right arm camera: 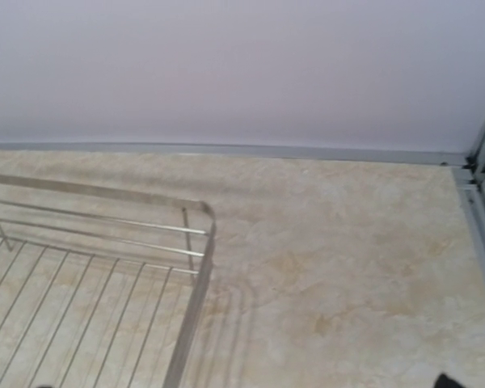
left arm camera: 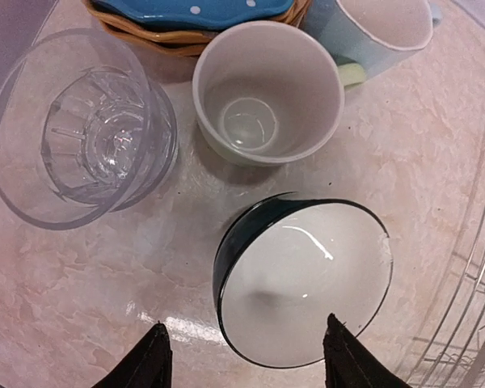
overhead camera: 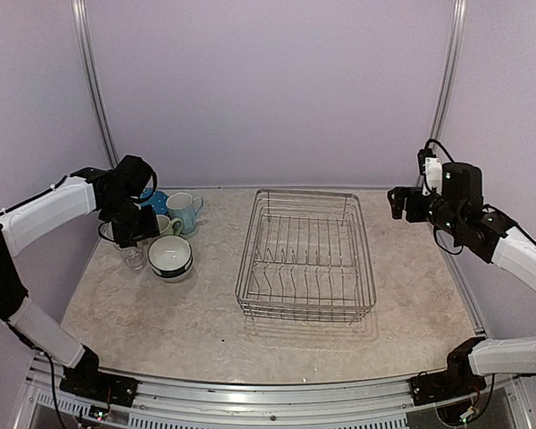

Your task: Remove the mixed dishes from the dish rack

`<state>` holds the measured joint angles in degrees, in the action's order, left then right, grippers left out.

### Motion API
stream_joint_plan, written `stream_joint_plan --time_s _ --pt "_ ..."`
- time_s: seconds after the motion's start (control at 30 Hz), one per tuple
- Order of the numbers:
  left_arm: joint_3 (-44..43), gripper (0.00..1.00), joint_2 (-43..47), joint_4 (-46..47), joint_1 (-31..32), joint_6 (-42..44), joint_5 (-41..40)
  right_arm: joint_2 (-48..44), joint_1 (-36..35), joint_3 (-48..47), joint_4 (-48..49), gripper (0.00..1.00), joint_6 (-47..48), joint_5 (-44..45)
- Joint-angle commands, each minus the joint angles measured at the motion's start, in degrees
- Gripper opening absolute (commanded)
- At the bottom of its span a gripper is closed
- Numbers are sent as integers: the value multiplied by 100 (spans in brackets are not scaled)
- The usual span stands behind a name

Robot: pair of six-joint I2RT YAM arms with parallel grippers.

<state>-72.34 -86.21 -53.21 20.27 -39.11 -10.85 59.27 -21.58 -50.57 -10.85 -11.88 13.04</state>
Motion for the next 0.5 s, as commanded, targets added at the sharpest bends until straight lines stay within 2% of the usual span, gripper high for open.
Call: stream_joint_plan --time_s 0.0,0.07,0.2,0.27,0.47 --pt "-254 66 533 -99 -31 204 -130 -422 58 -96 -230 100 149 327" --pt "-293 74 816 30 -38 363 -84 -648 58 -130 -250 100 210 378" --pt "-439 82 1453 430 -50 823 53 -1118 60 -216 -298 100 372 514" --pt "-530 97 1781 715 -45 1050 94 -1320 59 -307 -332 100 500 493" --pt "-500 99 2744 1680 -50 1664 277 -1735 63 -553 -473 100 628 652"
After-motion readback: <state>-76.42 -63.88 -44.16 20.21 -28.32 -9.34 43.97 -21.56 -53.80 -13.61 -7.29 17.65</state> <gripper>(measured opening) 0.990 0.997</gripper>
